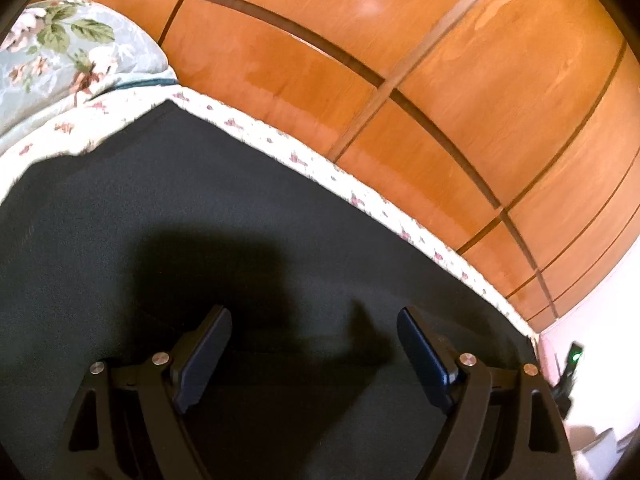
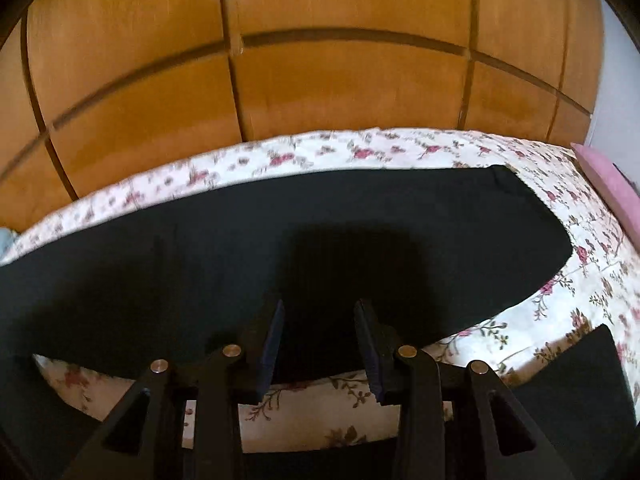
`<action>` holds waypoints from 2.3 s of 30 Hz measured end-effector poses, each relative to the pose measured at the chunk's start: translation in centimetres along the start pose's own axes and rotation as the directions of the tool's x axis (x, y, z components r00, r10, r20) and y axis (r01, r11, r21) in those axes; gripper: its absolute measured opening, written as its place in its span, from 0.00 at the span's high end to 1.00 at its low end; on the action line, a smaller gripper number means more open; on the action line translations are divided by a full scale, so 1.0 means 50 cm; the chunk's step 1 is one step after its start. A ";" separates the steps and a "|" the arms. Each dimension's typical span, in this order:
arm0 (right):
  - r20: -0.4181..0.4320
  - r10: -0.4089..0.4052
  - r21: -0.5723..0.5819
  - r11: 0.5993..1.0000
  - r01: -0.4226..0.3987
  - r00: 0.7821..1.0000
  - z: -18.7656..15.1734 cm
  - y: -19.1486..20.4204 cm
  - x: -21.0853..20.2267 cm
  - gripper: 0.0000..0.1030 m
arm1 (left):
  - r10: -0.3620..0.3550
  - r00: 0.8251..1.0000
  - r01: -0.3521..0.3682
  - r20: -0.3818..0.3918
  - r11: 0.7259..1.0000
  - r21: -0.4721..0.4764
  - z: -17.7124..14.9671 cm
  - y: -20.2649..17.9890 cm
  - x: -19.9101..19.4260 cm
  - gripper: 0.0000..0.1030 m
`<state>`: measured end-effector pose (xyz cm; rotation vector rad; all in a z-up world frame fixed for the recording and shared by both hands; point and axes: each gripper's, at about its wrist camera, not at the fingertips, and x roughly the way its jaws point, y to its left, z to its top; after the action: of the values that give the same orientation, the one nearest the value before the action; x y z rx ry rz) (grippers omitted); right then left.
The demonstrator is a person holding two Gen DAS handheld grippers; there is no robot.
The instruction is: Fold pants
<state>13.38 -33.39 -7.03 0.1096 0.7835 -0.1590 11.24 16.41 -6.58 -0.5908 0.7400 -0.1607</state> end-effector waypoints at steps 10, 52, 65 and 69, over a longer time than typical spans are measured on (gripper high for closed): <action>0.004 0.036 0.027 0.999 -0.036 0.999 0.000 -0.014 0.011 0.58 | 0.301 0.949 -0.300 0.089 0.954 -0.027 0.245 0.117 0.052 0.17; 0.022 0.027 0.008 1.000 -0.028 0.999 0.003 -0.009 0.013 0.54 | 0.014 0.963 -0.034 0.270 0.997 0.070 0.099 0.083 -0.195 0.87; -0.078 0.040 0.005 0.999 -0.040 0.996 0.050 0.024 0.006 0.40 | 0.069 0.971 -0.053 0.229 0.996 -0.077 -0.056 0.167 -0.166 0.87; -0.065 0.267 0.166 0.953 -0.254 0.961 0.115 0.064 -0.027 0.29 | 0.058 0.971 -0.040 0.233 0.996 -0.078 -0.058 0.171 -0.166 0.87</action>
<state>17.00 -31.00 -1.88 0.3694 0.8352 0.0361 2.62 25.00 -8.19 -0.6482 0.5317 -0.0167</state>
